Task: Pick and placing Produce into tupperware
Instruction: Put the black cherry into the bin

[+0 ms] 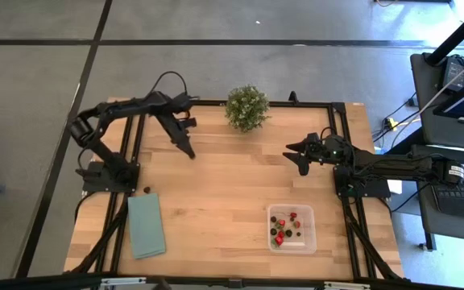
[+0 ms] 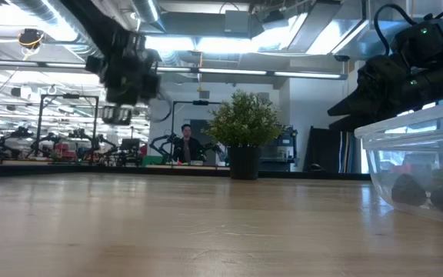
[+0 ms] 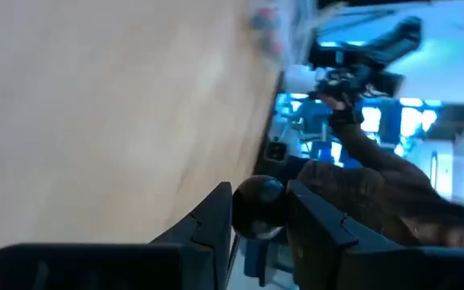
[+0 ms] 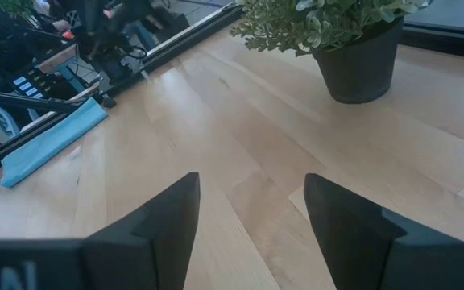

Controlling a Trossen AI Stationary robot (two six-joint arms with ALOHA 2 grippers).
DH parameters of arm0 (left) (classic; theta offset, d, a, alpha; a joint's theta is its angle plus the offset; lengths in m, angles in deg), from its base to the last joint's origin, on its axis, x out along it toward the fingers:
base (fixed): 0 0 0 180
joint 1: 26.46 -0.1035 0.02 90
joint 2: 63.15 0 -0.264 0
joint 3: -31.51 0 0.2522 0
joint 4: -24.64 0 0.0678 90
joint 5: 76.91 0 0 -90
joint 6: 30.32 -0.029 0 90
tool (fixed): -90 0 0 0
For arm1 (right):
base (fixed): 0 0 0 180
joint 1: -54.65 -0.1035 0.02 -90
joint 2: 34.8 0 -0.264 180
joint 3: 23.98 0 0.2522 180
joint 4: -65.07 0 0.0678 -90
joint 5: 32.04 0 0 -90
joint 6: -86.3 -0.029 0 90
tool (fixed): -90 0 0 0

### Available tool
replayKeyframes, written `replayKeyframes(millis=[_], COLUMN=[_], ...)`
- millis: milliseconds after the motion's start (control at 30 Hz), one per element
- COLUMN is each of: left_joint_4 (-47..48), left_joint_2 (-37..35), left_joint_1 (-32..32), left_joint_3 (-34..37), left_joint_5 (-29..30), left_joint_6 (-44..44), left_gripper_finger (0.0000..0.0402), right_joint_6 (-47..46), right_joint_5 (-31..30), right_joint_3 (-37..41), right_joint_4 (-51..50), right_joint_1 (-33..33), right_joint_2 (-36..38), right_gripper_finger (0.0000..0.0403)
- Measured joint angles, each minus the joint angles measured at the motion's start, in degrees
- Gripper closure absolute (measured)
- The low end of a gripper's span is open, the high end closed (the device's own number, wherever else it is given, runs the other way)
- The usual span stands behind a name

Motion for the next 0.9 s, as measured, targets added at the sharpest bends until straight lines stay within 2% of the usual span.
replayKeyframes(millis=[133,300,433,500,567,700,767,900], left_joint_4=[-13.7,-45.2,-73.2,-81.3,-84.6,-85.2,-86.4,-92.5], left_joint_2=[-2.8,-3.7,-3.3,-3.3,-3.3,-2.2,0.6,8.8], left_joint_1=[7.2,18.3,26.3,29.6,32.9,39.3,42.3,47.0], left_joint_3=[0.0,0.0,-0.1,-0.1,-0.1,-0.3,-1.6,-7.0], left_joint_5=[-1.4,-0.8,8.1,14.3,22.3,37.9,41.9,43.8], left_joint_6=[9.2,27.3,38.1,39.8,38.0,32.5,31.1,30.6], left_gripper_finger=[0.0315,0.0299,0.0308,0.0316,0.0317,0.0309,0.0305,0.0312], right_joint_6=[0.0,0.0,-0.2,-0.2,-0.3,-0.3,-0.3,-0.4], right_joint_5=[0.0,0.4,0.6,0.6,0.6,0.7,0.7,2.0], right_joint_3=[0.0,0.0,0.0,0.0,0.0,0.0,0.0,0.0], right_joint_4=[0.7,1.8,2.5,2.8,3.0,3.0,3.0,3.3], right_joint_1=[0.0,0.0,0.0,0.0,0.0,0.0,0.0,0.0], right_joint_2=[0.0,0.0,0.0,0.0,0.0,0.0,0.0,0.0], right_gripper_finger=[0.0176,0.0176,0.0176,0.0176,0.0176,0.0176,0.0176,0.0176])
